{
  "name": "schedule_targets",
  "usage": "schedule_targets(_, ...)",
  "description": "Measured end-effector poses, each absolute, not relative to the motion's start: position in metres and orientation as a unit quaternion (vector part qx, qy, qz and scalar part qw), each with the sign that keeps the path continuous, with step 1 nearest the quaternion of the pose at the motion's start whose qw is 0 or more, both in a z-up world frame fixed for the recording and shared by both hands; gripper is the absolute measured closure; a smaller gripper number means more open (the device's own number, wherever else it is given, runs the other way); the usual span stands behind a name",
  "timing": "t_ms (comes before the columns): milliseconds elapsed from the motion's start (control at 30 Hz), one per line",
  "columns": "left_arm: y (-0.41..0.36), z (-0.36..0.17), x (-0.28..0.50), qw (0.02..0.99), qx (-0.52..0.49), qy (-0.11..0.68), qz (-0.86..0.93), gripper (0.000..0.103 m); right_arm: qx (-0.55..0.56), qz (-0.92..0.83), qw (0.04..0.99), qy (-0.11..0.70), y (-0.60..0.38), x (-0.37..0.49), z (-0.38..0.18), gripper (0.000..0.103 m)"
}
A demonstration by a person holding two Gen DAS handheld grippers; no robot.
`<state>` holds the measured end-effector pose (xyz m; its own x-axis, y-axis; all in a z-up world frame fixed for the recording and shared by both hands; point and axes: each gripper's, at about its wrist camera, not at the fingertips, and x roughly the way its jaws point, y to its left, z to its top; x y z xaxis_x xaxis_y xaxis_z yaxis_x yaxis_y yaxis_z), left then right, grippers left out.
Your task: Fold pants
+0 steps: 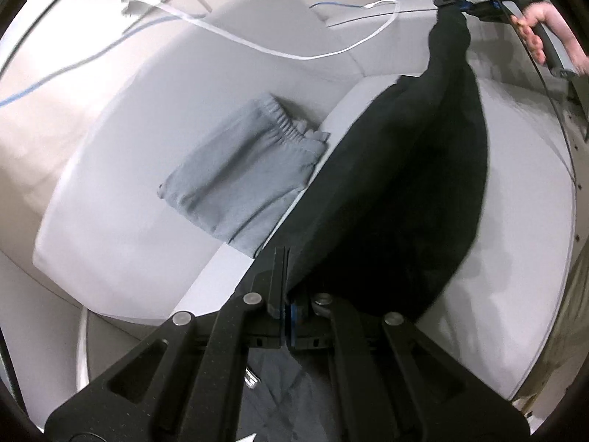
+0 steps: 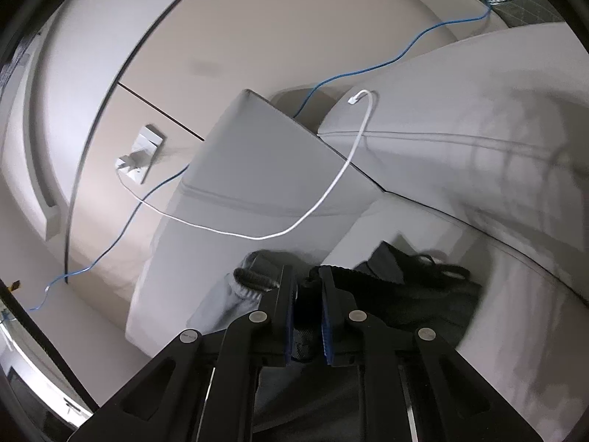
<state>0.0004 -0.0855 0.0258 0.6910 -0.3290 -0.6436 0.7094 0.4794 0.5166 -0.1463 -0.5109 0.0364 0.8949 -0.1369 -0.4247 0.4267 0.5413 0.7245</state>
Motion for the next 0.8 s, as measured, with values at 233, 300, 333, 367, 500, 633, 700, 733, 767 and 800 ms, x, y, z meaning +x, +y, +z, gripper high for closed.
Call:
schedule_targets(233, -0.108, 0.016, 0.064, 0.814, 0.377, 0.312, -0.313, 0.103, 0.442, -0.194, 0.850, 0.213, -0.529, -0.084, 0.027, 0.091)
schedule_targets(300, -0.117, 0.009, 0.077, 0.809, 0.379, 0.325, -0.310, 0.103, 0.437, -0.205, 0.845, 0.231, -0.535, -0.069, 0.020, 0.091)
schedule_targets(333, -0.121, 0.006, 0.084, 0.809, 0.372, 0.334, -0.310, 0.103, 0.434, -0.212, 0.842, 0.242, -0.539, -0.059, 0.015, 0.091)
schedule_targets(367, -0.124, 0.002, 0.094, 0.807, 0.360, 0.349, -0.311, 0.103, 0.431, -0.217, 0.840, 0.249, -0.542, -0.053, 0.011, 0.091)
schedule_targets(500, -0.133, -0.019, 0.127, 0.802, 0.338, 0.387, -0.305, 0.103, 0.419, -0.237, 0.829, 0.284, -0.554, -0.026, -0.009, 0.091)
schedule_targets(633, -0.142, -0.044, 0.158, 0.793, 0.321, 0.423, -0.299, 0.103, 0.397, -0.253, 0.826, 0.311, -0.560, -0.002, -0.026, 0.091)
schedule_targets(700, -0.147, -0.061, 0.174, 0.783, 0.319, 0.443, -0.298, 0.103, 0.383, -0.262, 0.823, 0.327, -0.562, 0.010, -0.036, 0.091)
schedule_targets(733, -0.150, -0.071, 0.182, 0.778, 0.311, 0.457, -0.297, 0.103, 0.376, -0.267, 0.821, 0.336, -0.563, 0.014, -0.042, 0.091)
schedule_targets(767, -0.151, -0.078, 0.189, 0.776, 0.304, 0.467, -0.297, 0.103, 0.369, -0.273, 0.818, 0.347, -0.565, 0.018, -0.051, 0.091)
schedule_targets(800, -0.152, -0.083, 0.193, 0.773, 0.300, 0.473, -0.297, 0.103, 0.370, -0.275, 0.816, 0.350, -0.566, 0.019, -0.055, 0.091)
